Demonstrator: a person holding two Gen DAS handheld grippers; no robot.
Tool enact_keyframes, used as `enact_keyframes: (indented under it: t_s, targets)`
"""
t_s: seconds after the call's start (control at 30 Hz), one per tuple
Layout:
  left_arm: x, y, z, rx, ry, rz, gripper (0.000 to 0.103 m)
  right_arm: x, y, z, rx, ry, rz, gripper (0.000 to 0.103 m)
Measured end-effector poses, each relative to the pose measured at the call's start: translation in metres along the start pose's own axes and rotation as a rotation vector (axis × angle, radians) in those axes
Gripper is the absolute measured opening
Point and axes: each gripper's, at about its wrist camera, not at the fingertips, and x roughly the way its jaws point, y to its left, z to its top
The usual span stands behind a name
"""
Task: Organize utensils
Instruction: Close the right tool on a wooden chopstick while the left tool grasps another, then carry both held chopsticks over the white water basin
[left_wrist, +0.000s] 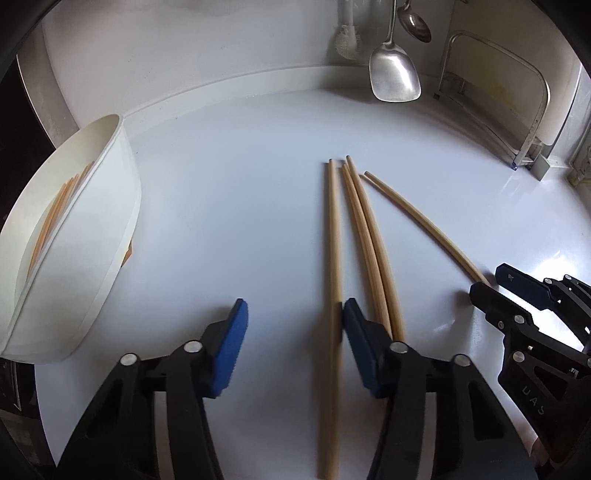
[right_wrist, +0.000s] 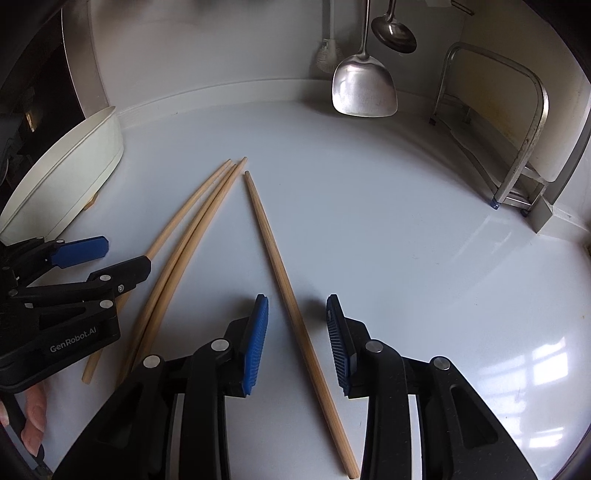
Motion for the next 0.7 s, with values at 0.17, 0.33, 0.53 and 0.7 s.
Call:
enact_keyframes:
  t_s: [0.17, 0.33, 0.53, 0.7]
  targets:
    - [-0.002, -0.005, -0.004, 0.013, -0.005, -0.004, 0.008, -0.002, 0.000, -0.003, 0.001, -0.004, 0.011, 0.024]
    - [0.001, -0.008, -0.001, 0.010, 0.006, -0.017, 0.007, -0.004, -0.005, -0.006, 0.035, -0.010, 0.038, 0.006]
    - [-0.010, -0.004, 0.004, -0.025, 0.000, -0.039, 0.007, -0.013, -0.014, -0.009, 0.111, -0.001, 0.097, 0.006]
    - [-0.043, 0.007, 0.013, -0.068, -0.021, -0.042, 0.007, -0.040, -0.012, 0.004, 0.126, -0.026, 0.149, 0.006]
